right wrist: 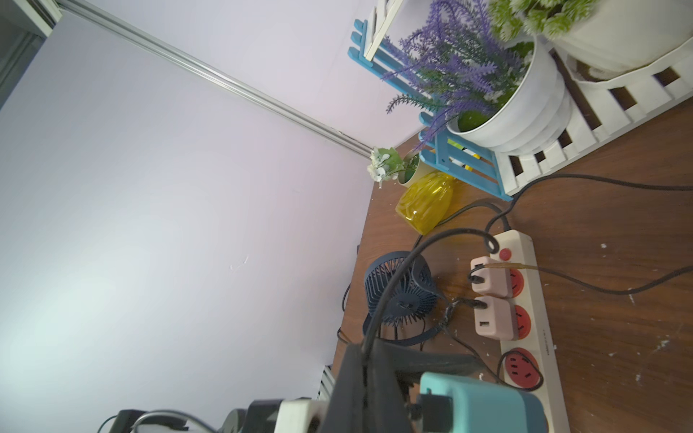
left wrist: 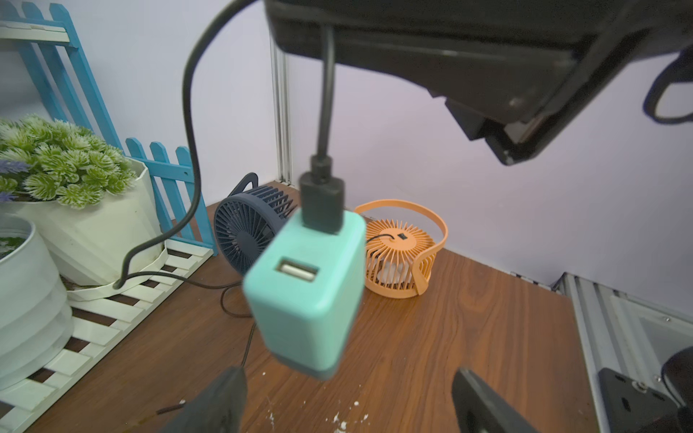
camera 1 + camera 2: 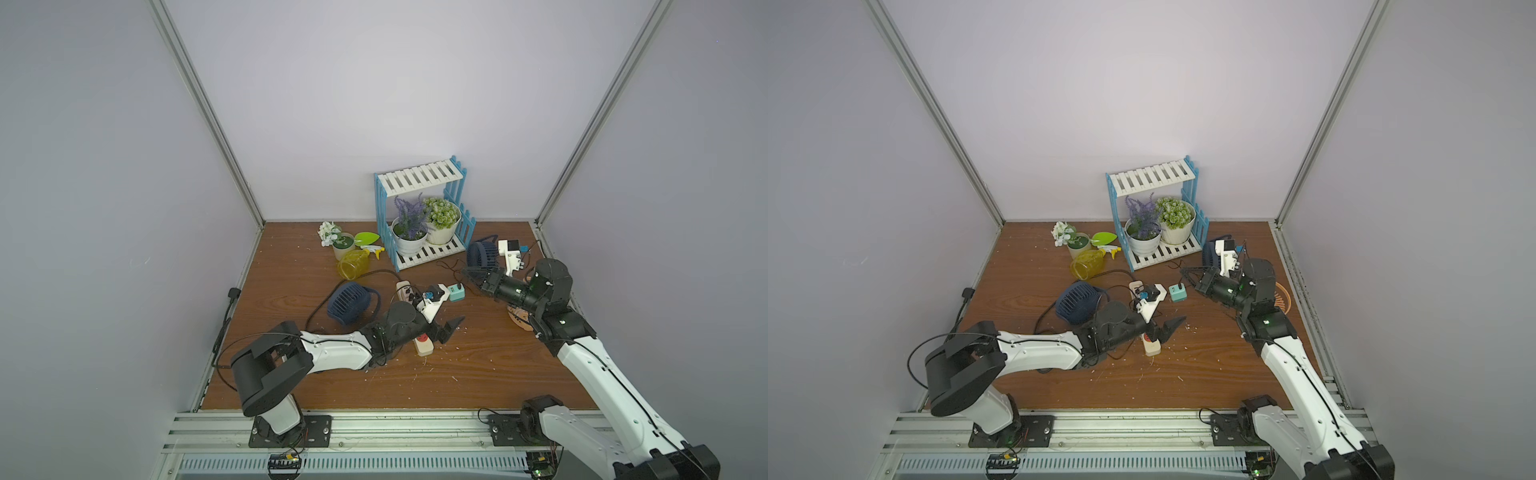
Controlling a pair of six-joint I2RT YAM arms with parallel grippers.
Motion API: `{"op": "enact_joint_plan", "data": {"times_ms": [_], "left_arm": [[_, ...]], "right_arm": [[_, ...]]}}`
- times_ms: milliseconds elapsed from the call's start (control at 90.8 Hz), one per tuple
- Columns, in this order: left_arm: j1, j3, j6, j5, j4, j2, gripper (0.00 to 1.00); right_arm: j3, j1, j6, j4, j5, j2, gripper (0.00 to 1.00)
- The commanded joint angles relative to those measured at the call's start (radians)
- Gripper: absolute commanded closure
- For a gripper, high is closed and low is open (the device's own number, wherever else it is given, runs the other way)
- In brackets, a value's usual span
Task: Plug the desk fan into the power strip
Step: Pick up the plug from the center of the board.
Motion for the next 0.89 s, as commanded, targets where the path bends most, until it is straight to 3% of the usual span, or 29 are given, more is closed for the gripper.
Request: {"op": "enact_joint_plan", "data": {"times_ms": [0, 209, 550, 716, 881], "left_arm": [[0.032, -0.008, -0.051, 0.04, 0.116, 0.023, 0.19], [0.034, 0.01, -0.045, 0.053, 0.127, 0.038, 0.22], [0.038, 0.0, -0.041, 0.092, 0.178, 0.031, 0.38], [0.038, -0.007, -0.034, 0.097, 0.183, 0.022, 0.49], [0.038, -0.02, -0.037, 0.106, 0.185, 0.009, 0.69]], "right_arm": [[-0.006, 0.005, 0.037, 0.076, -0.058, -0.014, 1.0], [-0.011, 0.005, 0.077, 0.129, -0.115, -0.012, 1.0], [-0.024, 0.007, 0.089, 0.139, -0.182, -0.014, 1.0], [-0.029, 0.006, 0.093, 0.142, -0.187, -0.014, 1.0], [-0.039, 0.005, 0.086, 0.138, -0.173, -0.011, 1.0]]}}
